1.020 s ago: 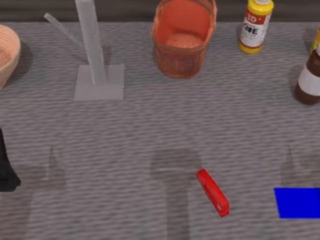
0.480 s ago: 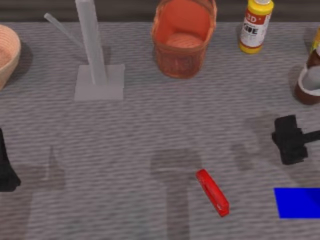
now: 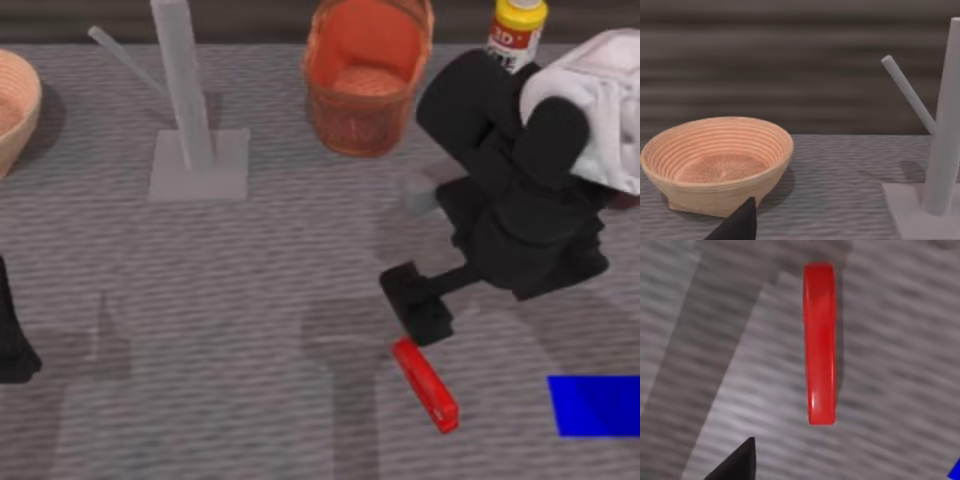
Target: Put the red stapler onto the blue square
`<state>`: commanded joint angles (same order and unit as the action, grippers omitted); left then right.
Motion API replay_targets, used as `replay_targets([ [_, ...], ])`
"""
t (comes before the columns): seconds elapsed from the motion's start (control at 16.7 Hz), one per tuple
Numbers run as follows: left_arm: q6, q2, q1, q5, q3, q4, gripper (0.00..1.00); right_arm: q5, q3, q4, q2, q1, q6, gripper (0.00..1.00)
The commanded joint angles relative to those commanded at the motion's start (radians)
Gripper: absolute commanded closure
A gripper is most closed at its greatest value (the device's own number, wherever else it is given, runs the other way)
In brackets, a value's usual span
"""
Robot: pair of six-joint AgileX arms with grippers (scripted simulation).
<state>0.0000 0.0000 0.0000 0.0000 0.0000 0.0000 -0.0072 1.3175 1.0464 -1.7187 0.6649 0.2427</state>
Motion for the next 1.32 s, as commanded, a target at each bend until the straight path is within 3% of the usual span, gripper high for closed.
replay_targets([
  [0.24,0.0,0.0,0.0,0.0,0.0,0.0,0.0,0.001,0.125,0.087,-0.147,0.06,0.021,0.0],
  [0.66,0.0,0.0,0.0,0.0,0.0,0.0,0.0,0.001,0.135,0.092,-0.162,0.063,0.022,0.0],
  [1.32,0.0,0.0,0.0,0.0,0.0,0.0,0.0,0.002,-0.09,-0.27,-0.301,0.072,0.03,0.0],
])
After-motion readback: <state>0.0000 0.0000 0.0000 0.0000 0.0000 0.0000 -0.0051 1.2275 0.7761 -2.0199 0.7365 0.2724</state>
